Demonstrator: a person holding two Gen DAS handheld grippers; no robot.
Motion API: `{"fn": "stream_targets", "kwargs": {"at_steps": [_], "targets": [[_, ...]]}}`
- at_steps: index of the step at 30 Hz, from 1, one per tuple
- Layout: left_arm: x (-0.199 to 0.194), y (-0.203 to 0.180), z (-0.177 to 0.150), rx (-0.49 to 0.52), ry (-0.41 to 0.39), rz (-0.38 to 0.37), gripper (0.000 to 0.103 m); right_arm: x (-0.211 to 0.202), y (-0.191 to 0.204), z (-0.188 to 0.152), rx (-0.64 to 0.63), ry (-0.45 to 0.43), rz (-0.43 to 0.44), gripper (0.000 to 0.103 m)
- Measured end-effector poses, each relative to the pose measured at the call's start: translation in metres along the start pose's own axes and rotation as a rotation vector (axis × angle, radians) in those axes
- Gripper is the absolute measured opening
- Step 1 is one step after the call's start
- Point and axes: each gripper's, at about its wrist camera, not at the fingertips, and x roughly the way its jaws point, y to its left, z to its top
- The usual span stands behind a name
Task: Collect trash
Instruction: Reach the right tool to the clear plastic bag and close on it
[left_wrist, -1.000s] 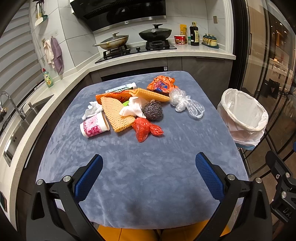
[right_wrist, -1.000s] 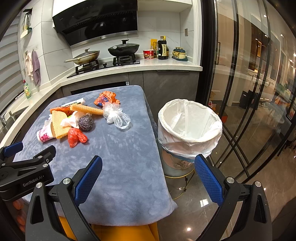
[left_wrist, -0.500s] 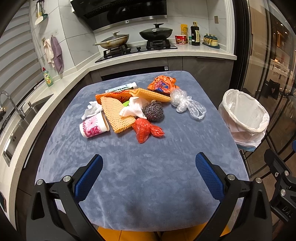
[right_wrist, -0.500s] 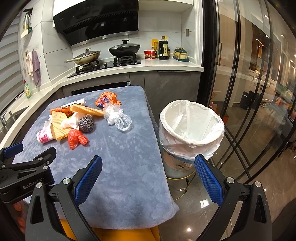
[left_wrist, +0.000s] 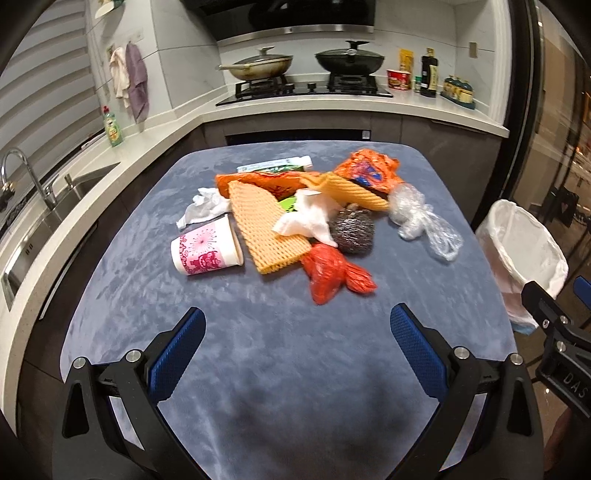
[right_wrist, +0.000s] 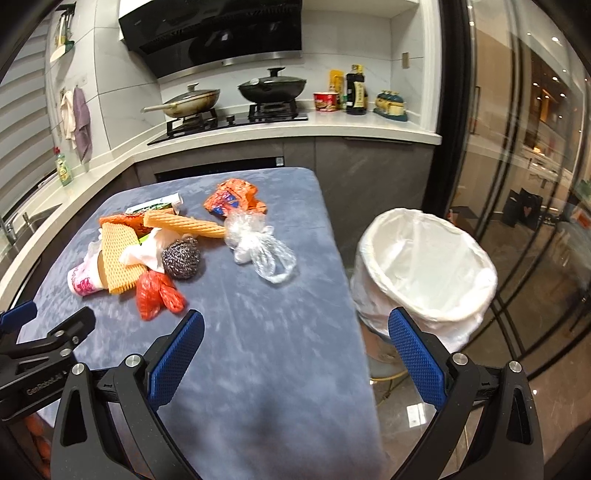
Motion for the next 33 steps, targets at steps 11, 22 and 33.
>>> {"fn": "stream_targets", "kwargs": {"at_steps": [11, 22, 33], "targets": [[0.06, 0.032, 0.034, -0.077, 0.053, 0.009, 0.096, 0.084, 0.028, 0.044, -0.009, 0.006, 0.03, 0.096], [0.114, 0.034, 0.064, -0.094, 0.064, -0.034, 0.096, 0.167, 0.038, 0.076, 0.058, 0.065, 0.056, 0.096], [0.143, 0.045, 0.072, -0.136, 0.088, -0.031, 0.096, 0.212, 0.051, 0.072, 0.024, 0.139, 0.074, 0.06]]}}
